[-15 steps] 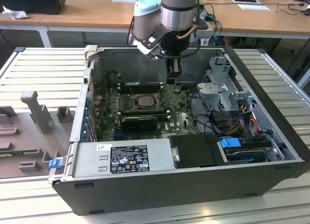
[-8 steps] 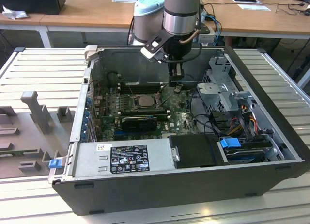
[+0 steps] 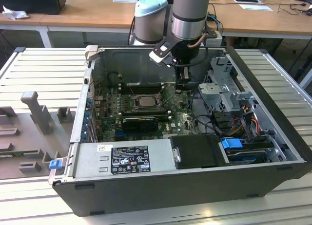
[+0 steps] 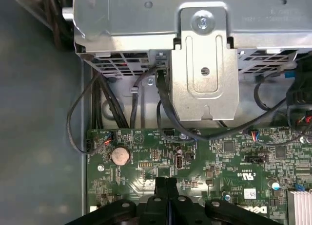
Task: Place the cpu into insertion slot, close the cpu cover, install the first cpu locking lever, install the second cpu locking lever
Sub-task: 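Close the cpu cover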
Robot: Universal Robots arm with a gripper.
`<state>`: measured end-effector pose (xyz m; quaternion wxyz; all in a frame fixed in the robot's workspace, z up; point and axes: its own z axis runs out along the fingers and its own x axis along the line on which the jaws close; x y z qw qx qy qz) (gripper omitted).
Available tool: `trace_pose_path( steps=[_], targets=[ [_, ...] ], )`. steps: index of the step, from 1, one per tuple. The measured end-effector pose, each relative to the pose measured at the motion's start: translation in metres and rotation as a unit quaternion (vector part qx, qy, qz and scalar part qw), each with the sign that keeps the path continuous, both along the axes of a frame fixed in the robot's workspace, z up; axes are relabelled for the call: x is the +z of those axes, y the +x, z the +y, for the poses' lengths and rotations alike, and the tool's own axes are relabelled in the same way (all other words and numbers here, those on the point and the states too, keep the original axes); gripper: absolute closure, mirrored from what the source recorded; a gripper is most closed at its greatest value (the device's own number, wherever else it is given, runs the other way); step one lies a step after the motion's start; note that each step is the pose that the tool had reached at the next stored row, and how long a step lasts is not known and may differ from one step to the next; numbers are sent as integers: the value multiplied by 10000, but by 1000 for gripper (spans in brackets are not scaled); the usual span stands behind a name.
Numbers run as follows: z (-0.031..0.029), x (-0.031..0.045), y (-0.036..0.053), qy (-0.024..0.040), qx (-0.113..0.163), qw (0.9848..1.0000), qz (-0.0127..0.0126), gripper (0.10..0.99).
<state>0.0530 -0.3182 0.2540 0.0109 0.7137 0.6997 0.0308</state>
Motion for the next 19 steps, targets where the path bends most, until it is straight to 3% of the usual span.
trace_pose_path(
  steps=[6,19],
  targets=[
    [-9,-35,-58,0,17,10000,30,980],
    [-9,-38,-140,4,17,10000,33,980]
  ],
)
